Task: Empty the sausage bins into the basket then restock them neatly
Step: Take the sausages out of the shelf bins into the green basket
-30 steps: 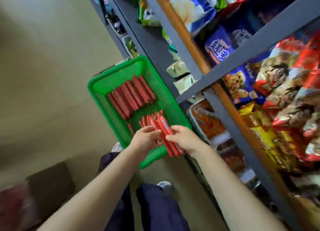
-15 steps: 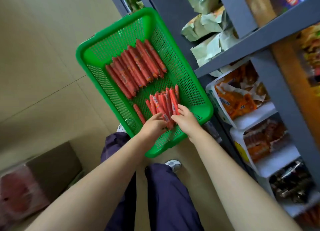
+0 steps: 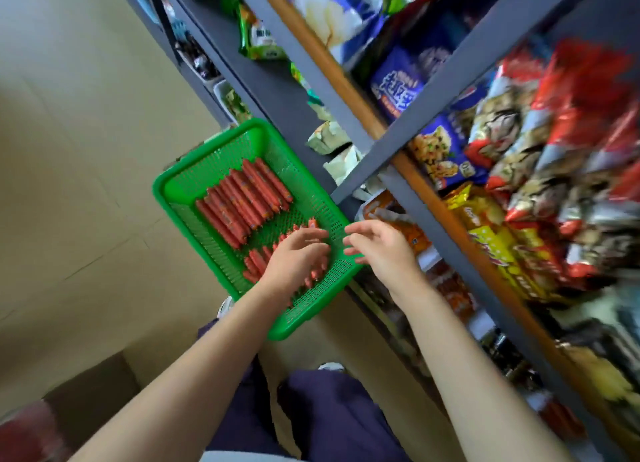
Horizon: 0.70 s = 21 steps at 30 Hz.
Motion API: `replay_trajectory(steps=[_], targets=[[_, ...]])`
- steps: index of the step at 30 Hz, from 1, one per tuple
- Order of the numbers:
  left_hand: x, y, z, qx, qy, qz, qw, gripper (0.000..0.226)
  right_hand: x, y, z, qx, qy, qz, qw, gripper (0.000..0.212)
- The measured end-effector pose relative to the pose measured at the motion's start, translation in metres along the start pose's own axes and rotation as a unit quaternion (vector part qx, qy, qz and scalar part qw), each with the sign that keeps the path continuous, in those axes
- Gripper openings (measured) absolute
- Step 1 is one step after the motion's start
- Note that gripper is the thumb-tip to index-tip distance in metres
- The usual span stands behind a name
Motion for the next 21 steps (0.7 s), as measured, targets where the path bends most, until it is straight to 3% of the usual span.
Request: replay_trajectory(steps=[4,8,10,12,14,16,18,21], targets=[[-0.084,-0.05,0.123,0.01,-0.167,-0.058,0.984,0.014,-0.07,0.077,-0.114,-0.009,0.135,0.074,0.988,0.025],[-0.196,-0.124,0.234,0.07,-0.335,-0.132,0.93,0.011,-0.174,0.166,-0.238,-0.06,0.261,0.188,0.945,0.019],[-0.253,-0.162,0.274,0.133,-0.438,-0.14,0.878,0.008,-0.229,0.208,-0.286,-0.076,0.323,0.246,0.911,0.019],[-0.308,-0.195,0.3,0.208,-0.57,-0.111,0.787,0.009,-0.274,0.243,-0.311,-0.068,0.356,0.285,0.887,0.023],[-0.347,-0.227,0.308,0.259,-0.653,-0.1,0.704,0.028,-0.306,0.274,-0.316,-0.08,0.369,0.323,0.868,0.023],[-0.353,-0.256,0.305,0.288,-0.654,-0.122,0.689,0.045,-0.323,0.305,-0.304,-0.106,0.346,0.37,0.856,0.016],[-0.34,-0.283,0.295,0.322,-0.613,-0.154,0.704,0.063,-0.325,0.336,-0.283,-0.121,0.285,0.407,0.859,0.011],[-0.314,-0.307,0.277,0.366,-0.591,-0.153,0.703,0.071,-0.299,0.371,-0.239,-0.103,0.153,0.354,0.917,0.012]])
Point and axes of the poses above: each hand's wrist, its own x-axis towards the middle knuckle, its own y-axis out of the back of the hand, z = x × y, the point moved 8 cm from there along x, towards the middle knuckle, and after that the axes turned 8 degrees about y, right-handed, at the moved point
